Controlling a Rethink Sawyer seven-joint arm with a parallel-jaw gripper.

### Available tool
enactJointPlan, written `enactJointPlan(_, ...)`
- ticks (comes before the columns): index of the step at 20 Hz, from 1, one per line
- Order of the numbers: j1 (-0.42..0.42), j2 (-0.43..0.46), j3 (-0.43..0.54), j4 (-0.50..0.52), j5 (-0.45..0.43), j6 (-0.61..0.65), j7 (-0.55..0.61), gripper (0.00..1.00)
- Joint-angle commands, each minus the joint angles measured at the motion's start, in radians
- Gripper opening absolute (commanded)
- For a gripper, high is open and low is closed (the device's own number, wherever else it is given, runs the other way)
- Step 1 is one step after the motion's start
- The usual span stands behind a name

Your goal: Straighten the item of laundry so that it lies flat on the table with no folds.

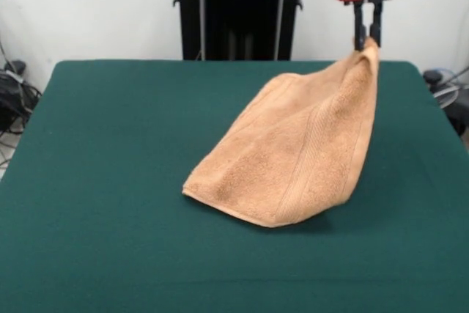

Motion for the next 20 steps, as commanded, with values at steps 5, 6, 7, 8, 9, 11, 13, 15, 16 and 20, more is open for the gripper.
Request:
enactJointPlan(5, 0.071, -0.057, -0.12, 0.057, 0.028, 0.04, 0.246, 0.0)
enactJointPlan(6, 0.097, -0.055, -0.14, 0.051, 0.039, 0.036, 0.248, 0.0)
enactJointPlan(7, 0.111, -0.035, -0.142, 0.044, 0.047, 0.018, 0.258, 0.0)
enactJointPlan(8, 0.119, -0.017, -0.141, 0.042, 0.046, -0.013, 0.266, 0.0)
enactJointPlan(9, 0.123, -0.009, -0.143, 0.043, 0.045, -0.034, 0.276, 0.0)
enactJointPlan(11, 0.116, 0.003, -0.136, 0.039, 0.034, -0.064, 0.286, 0.0)
enactJointPlan(13, 0.117, -0.004, -0.153, 0.025, 0.034, -0.044, 0.271, 0.0)
enactJointPlan(15, 0.14, -0.026, -0.196, 0.01, 0.045, -0.012, 0.25, 0.0)
enactJointPlan(16, 0.142, -0.029, -0.208, 0.0, 0.04, -0.004, 0.236, 0.0)
enactJointPlan(20, 0.143, -0.018, -0.216, -0.005, 0.025, -0.013, 0.229, 0.0)
